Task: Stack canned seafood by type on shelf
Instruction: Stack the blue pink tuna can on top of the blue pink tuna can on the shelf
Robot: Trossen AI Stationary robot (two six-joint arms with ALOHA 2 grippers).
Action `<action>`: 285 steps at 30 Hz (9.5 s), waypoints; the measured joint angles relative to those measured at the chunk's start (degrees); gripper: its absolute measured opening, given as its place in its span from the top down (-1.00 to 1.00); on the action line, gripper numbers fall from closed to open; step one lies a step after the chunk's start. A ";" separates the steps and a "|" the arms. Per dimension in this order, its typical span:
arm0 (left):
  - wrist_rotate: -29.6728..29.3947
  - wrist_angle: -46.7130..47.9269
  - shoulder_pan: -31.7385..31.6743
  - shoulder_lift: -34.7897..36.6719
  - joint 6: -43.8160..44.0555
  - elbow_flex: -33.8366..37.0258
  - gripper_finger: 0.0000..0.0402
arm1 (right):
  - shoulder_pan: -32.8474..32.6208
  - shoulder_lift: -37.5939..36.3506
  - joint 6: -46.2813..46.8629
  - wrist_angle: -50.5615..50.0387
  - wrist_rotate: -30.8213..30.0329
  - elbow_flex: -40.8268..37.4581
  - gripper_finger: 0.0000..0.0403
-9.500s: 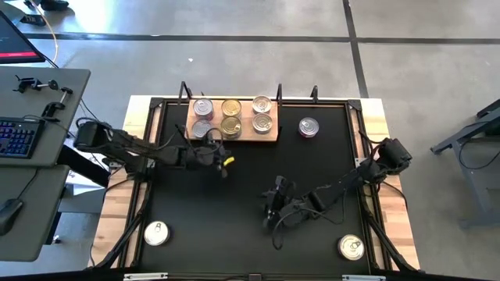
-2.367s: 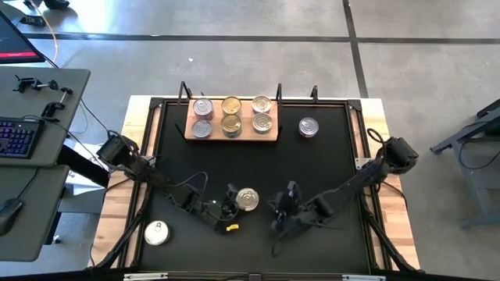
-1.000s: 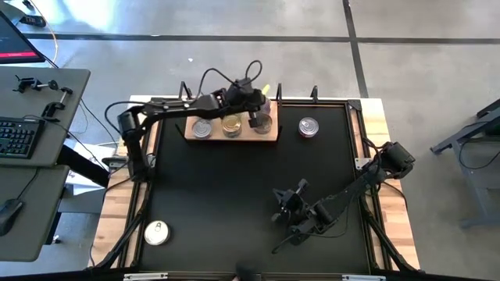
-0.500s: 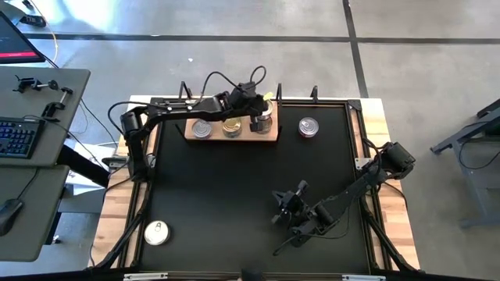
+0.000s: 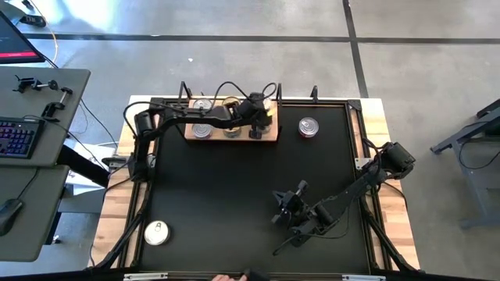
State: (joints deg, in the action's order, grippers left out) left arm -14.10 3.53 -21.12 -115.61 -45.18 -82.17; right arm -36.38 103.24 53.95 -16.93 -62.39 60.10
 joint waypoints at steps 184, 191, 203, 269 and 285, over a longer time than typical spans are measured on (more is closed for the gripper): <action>-12.51 1.06 50.11 17.59 36.73 35.19 0.33 | 7.74 12.83 -76.35 39.92 29.05 0.00 -0.31; -6.80 -3.76 47.56 17.48 34.46 35.32 0.74 | 7.97 12.83 -79.92 39.83 29.22 0.00 -0.31; -5.75 -9.17 47.05 17.26 35.59 34.48 0.99 | 7.39 12.83 -80.63 35.36 24.90 0.02 -0.31; -47.96 -21.67 70.11 32.39 71.94 58.86 0.99 | 38.61 11.54 -77.78 -25.12 14.42 35.67 0.19; -48.36 -23.00 70.70 32.39 72.08 58.95 0.99 | 46.95 12.00 -72.95 -27.99 20.83 35.65 0.14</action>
State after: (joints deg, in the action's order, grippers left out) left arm -62.46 -19.46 49.58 -83.22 26.90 -23.22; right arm 10.57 115.25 -19.00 -44.92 -41.56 95.74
